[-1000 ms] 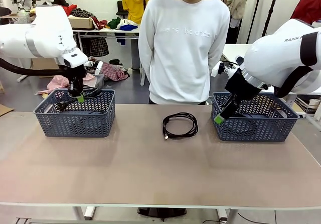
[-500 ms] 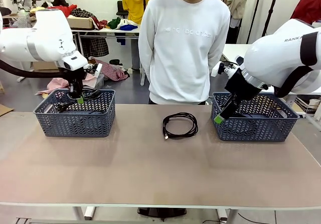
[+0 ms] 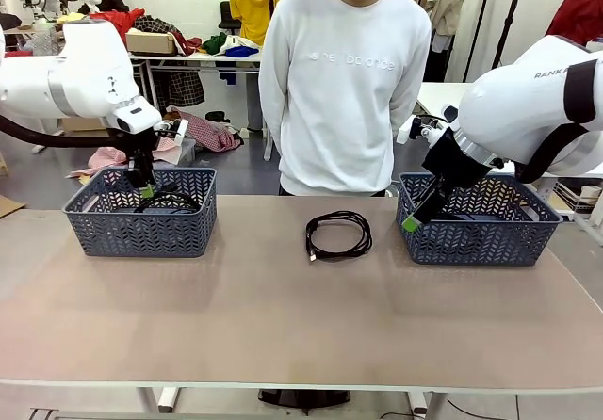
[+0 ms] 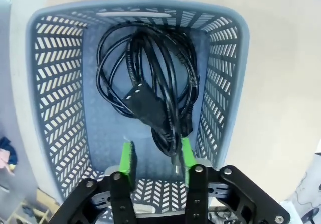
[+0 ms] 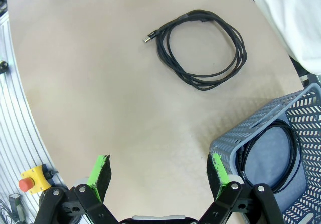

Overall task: Organize the cables according to human instructions.
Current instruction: Pick up a bundle of cables and place it in the basket indicated by the human.

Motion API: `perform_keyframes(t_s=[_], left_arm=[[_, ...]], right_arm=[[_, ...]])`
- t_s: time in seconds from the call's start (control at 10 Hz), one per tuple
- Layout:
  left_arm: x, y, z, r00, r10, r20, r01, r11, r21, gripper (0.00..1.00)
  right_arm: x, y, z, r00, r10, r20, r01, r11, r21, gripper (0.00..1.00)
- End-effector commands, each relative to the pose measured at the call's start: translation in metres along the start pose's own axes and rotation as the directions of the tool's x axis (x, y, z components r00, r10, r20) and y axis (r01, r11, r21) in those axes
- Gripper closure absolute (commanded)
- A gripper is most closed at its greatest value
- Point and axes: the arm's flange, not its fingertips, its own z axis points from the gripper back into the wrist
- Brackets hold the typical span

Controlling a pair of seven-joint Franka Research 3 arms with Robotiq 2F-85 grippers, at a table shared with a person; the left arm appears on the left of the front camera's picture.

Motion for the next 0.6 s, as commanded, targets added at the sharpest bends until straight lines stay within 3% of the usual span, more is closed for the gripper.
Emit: perform_keyframes(t_s=[0.0,0.1,0.2,0.5], left_arm=[[-0.004,-0.001,0.003,1.0,0.014,-0.004,-0.013,1.0,0.01,0.26],[-0.005,-0.001,0.004,1.0,0.017,-0.002,-0.017,1.0,0.003,0.22],[-0.005,-0.001,0.008,1.0,0.021,-0.004,-0.021,1.0,-0.001,0.07],[-0.005,0.001,0.02,0.999,0.033,-0.016,-0.033,0.999,-0.008,0.0]], right_arm=[[0.001,0.001,0.0,1.0,-0.001,0.002,0.001,1.0,-0.004,0.0],[0.001,0.001,0.0,1.0,-0.001,0.002,0.001,1.0,-0.004,0.0],[0.001,0.001,0.0,1.0,-0.001,0.002,0.001,1.0,-0.004,0.0],[0.001,0.001,0.0,1.0,-0.001,0.002,0.001,1.0,-0.004,0.0]])
